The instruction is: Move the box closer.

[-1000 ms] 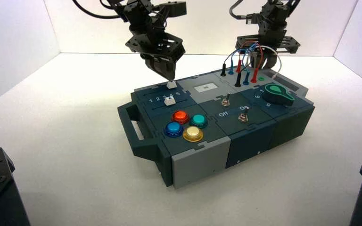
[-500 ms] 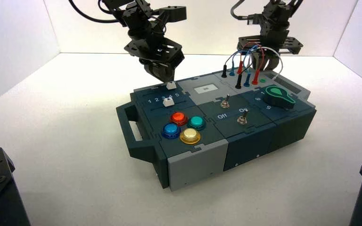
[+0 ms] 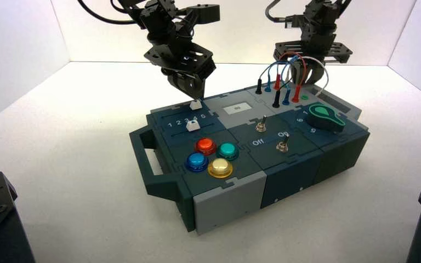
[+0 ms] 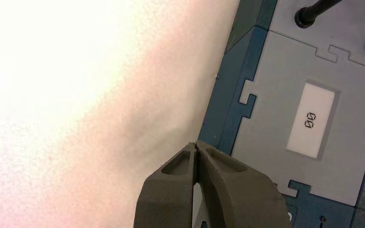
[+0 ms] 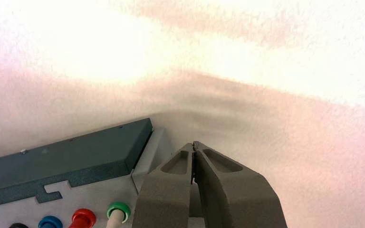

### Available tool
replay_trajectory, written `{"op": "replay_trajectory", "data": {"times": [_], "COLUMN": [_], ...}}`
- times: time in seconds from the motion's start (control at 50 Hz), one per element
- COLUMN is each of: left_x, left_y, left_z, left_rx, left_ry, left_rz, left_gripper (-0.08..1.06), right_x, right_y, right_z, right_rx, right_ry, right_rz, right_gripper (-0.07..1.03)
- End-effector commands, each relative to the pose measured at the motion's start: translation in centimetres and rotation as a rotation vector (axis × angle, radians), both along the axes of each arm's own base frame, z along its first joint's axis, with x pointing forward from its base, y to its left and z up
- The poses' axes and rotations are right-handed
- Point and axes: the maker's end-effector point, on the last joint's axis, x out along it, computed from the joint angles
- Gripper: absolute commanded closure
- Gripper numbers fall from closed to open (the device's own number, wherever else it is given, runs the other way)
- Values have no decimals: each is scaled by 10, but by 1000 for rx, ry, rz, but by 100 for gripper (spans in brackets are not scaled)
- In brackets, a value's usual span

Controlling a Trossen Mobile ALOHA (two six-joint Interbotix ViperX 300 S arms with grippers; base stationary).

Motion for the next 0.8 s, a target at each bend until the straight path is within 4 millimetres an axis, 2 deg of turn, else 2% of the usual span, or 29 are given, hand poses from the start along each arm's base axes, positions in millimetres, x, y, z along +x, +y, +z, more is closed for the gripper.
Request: {"op": "replay_trajectory", "data": {"times": [0.02, 0.1, 0.22, 0.3, 0.42, 0.54, 0.66, 0.72, 0.8], "left_x": [2, 1, 2, 15, 51, 81, 95, 98, 95], "left_y": [-6, -5, -6, -8, -8, -6, -7, -9, -11], "left_z": [18, 19, 23, 32, 58, 89, 126, 155, 182], "left_rx": [-29, -29, -35, -48, -92, -132, -174, -207, -237], "left_ry": [-42, -42, -54, -100, -177, -234, -306, -353, -378], "left_rz": [-10, -10, -11, -6, 42, 79, 84, 78, 68], "left_gripper": [101, 101, 101, 101, 101, 101, 101, 101, 101], "right_x": [-6, -9, -1, 13, 43, 74, 96, 99, 95], "right_y": [9, 8, 9, 10, 14, 23, 35, 42, 56], "right_z": [9, 8, 14, 23, 47, 83, 130, 151, 176], "right_rx": [10, 11, 13, 15, 18, 18, 24, 30, 38], "right_ry": [-15, -13, -50, -102, -192, -304, -424, -464, -498], "right_rz": [16, 13, 18, 26, 46, 79, 122, 145, 183], "right_gripper": [99, 99, 99, 99, 99, 99, 99, 99, 99]}}
